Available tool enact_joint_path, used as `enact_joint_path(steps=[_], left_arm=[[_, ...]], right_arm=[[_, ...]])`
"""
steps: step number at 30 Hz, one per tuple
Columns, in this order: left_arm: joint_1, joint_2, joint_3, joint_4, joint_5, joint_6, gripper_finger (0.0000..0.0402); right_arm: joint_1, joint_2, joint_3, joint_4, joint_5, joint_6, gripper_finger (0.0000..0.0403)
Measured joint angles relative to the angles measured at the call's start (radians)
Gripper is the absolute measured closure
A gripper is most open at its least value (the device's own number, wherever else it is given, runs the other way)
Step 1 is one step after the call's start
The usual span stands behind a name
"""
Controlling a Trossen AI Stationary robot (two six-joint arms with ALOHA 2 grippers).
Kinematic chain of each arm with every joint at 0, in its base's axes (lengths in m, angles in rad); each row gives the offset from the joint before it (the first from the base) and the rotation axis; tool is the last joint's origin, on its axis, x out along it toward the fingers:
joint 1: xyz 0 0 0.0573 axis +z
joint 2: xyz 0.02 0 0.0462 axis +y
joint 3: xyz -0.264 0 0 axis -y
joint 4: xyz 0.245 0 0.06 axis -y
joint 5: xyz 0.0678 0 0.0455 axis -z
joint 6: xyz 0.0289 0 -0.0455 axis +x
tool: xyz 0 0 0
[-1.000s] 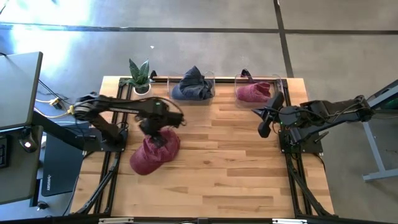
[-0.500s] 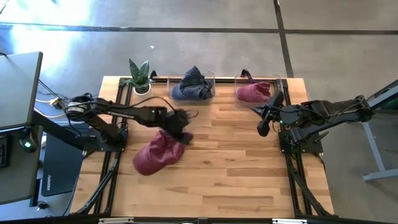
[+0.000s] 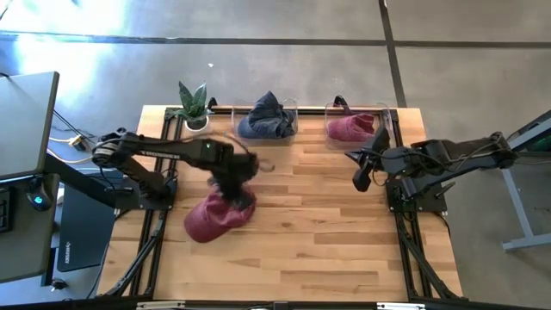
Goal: Pick & Place hat
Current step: Put the red cap into the right transparent bin
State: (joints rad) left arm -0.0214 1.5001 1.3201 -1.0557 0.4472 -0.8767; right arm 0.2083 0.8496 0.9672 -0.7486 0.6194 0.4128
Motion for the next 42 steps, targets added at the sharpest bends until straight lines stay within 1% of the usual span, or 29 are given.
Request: enact_joint_path(steps=[2,5,9,14,17,19,22,24,26,28,30,34,37,40,42], left_arm=[[-0.035,0.003,-0.003,-0.095,0.029,-0.028,0.0249],[-0.08,-0.001,-0.046,-0.169,0.108,-0.088,0.0232],[-0.145,-0.015,-0.134,-0.192,0.175,-0.193,0.0183],[-0.246,-0.052,-0.275,-0.17,0.253,-0.359,0.0112],[-0.33,-0.105,-0.363,-0.122,0.254,-0.477,0.0094],[-0.383,-0.152,-0.422,-0.037,0.24,-0.589,0.0091],[-0.452,-0.209,-0.527,0.123,0.173,-0.792,0.009],[-0.494,-0.242,-0.593,0.276,0.137,-0.93,0.009],[-0.542,-0.277,-0.654,0.371,0.045,-1.059,0.009],[-0.589,-0.304,-0.692,0.441,-0.072,-1.171,0.009],[-0.631,-0.316,-0.715,0.459,-0.172,-1.253,0.009],[-0.704,-0.316,-0.739,0.46,-0.307,-1.344,0.009],[-0.742,-0.306,-0.746,0.461,-0.434,-1.376,0.009],[-0.764,-0.3,-0.747,0.466,-0.598,-1.387,0.0092],[-0.773,-0.3,-0.747,0.47,-0.7,-1.387,0.0101]], right_arm=[[0.0,0.009,0.0,0.0,0.019,-0.011,0.0402],[-0.001,0.02,0.0,0.0,0.038,-0.015,0.0402],[-0.001,0.037,0.0,0.002,0.06,-0.029,0.0402],[-0.001,0.052,0.0,0.008,0.073,-0.087,0.0402],[-0.001,0.055,0.0,0.012,0.074,-0.126,0.0402],[-0.001,0.055,0.0,0.013,0.075,-0.14,0.0402],[-0.001,0.055,0.0,0.013,0.077,-0.149,0.0402],[-0.001,0.055,0.0,0.013,0.078,-0.149,0.0402],[-0.001,0.055,0.0,0.014,0.077,-0.149,0.0402],[-0.001,0.055,0.0,0.021,0.071,-0.151,0.0402],[-0.001,0.055,0.0,0.036,0.067,-0.152,0.0402],[-0.001,0.055,0.0,0.086,0.064,-0.167,0.0402],[-0.001,0.055,0.0,0.133,0.058,-0.204,0.0402],[-0.004,0.055,0.0,0.178,0.055,-0.229,0.0402],[-0.015,0.055,0.0,0.199,0.036,-0.238,0.0402]])
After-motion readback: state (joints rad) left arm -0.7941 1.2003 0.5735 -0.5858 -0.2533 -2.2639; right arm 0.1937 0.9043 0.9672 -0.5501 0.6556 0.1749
